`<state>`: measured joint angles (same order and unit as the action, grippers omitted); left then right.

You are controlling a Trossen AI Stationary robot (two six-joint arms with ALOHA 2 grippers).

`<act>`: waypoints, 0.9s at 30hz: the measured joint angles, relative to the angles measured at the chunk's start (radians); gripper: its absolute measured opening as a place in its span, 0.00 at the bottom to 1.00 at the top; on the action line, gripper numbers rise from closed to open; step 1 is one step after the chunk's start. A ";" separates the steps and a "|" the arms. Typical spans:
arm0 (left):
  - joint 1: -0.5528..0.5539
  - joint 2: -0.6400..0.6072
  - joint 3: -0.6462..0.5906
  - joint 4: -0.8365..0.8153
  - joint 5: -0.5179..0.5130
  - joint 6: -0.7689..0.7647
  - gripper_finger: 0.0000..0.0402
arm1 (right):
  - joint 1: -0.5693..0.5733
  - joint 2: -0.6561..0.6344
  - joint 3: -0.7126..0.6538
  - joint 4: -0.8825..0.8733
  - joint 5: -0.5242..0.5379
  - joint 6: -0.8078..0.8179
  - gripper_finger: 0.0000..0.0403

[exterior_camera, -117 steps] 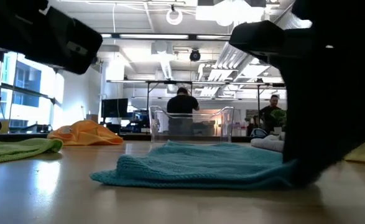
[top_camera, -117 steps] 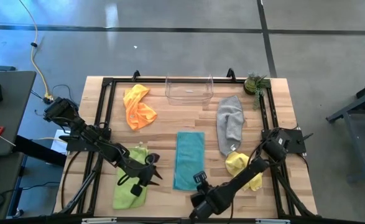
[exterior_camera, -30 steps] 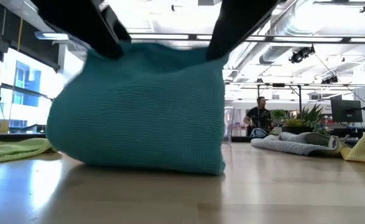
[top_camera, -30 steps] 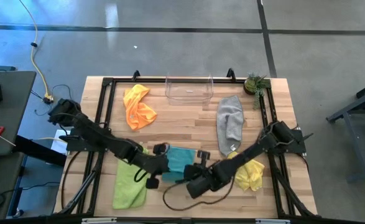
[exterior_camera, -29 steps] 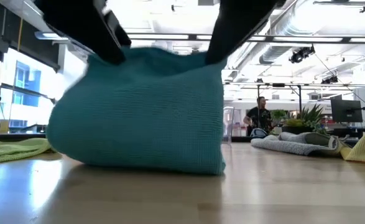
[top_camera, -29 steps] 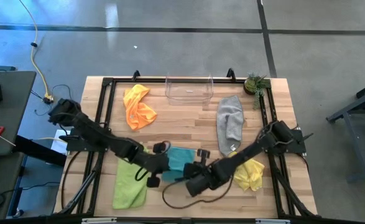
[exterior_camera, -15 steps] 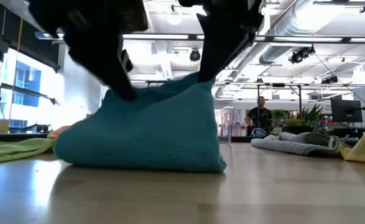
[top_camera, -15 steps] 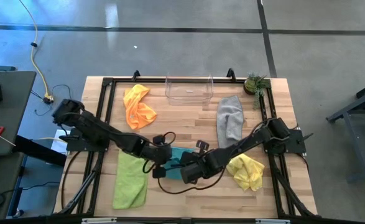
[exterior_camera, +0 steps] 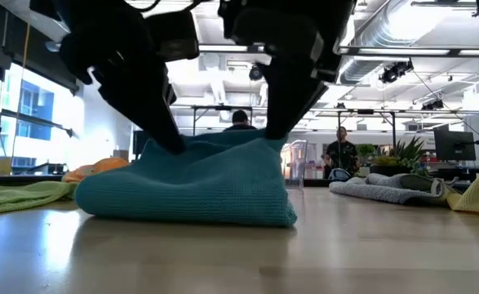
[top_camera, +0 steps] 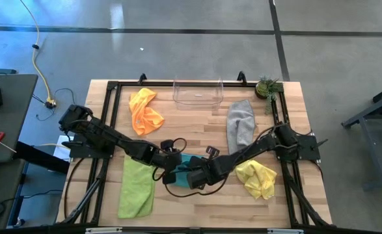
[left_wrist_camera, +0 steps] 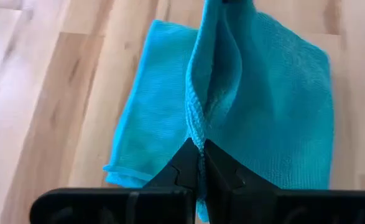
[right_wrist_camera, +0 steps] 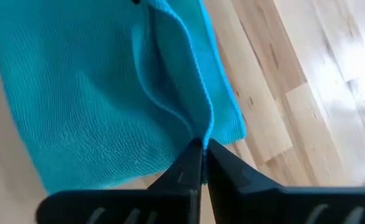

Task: Fold microfiber towels
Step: Fold the blue towel on the table

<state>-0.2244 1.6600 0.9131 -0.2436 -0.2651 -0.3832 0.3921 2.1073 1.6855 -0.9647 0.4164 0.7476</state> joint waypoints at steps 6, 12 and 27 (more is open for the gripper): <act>0.021 0.000 0.000 0.003 -0.003 0.000 0.00 | -0.007 0.002 0.006 -0.041 0.034 0.036 0.21; 0.035 0.000 0.000 0.007 0.008 0.010 0.00 | 0.016 -0.003 0.056 -0.160 0.053 0.091 0.40; 0.041 0.028 0.000 -0.012 0.027 0.027 0.19 | 0.061 -0.005 0.082 -0.203 0.055 0.098 0.07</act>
<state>-0.1837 1.6876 0.9126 -0.2556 -0.2382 -0.3557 0.4526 2.1021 1.7676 -1.1681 0.4715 0.8455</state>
